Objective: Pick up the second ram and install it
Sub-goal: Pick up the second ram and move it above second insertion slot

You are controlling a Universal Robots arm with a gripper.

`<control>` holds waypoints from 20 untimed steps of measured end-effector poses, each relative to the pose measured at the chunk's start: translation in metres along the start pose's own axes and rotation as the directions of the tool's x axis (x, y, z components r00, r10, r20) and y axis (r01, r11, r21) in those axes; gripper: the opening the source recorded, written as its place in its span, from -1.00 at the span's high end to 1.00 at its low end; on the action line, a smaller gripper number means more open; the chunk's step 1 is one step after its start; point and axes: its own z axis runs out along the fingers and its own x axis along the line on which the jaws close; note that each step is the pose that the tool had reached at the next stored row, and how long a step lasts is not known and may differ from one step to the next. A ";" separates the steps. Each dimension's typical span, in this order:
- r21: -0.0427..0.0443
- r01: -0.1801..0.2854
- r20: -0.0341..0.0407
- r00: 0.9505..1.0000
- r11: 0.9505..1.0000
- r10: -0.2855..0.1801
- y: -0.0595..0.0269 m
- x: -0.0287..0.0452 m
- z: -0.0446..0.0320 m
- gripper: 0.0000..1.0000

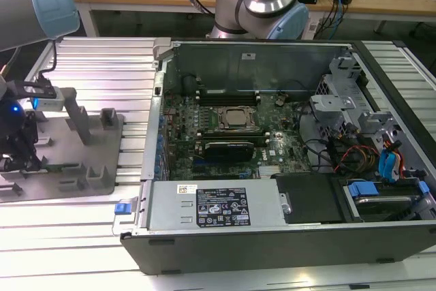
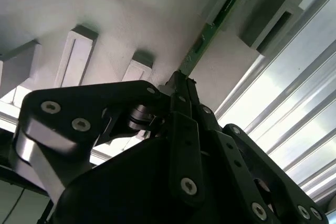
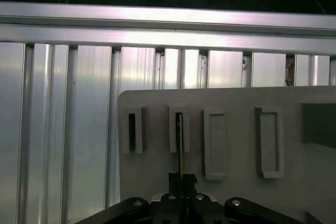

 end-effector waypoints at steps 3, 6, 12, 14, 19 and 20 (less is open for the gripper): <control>-0.001 -0.044 0.001 0.999 0.999 0.044 -0.0001 0.0000 0.0005 0.81; 0.001 -0.045 0.003 0.999 0.999 0.045 -0.0001 -0.0001 0.0006 0.81; 0.002 -0.040 0.003 0.999 0.999 0.040 -0.0001 0.0001 -0.0040 0.81; 0.003 -0.040 0.003 0.999 0.999 0.040 -0.0001 0.0000 -0.0045 0.81; 0.003 -0.040 0.003 0.999 0.999 0.040 0.0001 0.0001 -0.0059 0.81; 0.003 -0.040 0.003 0.999 0.999 0.040 0.0001 0.0001 -0.0099 0.81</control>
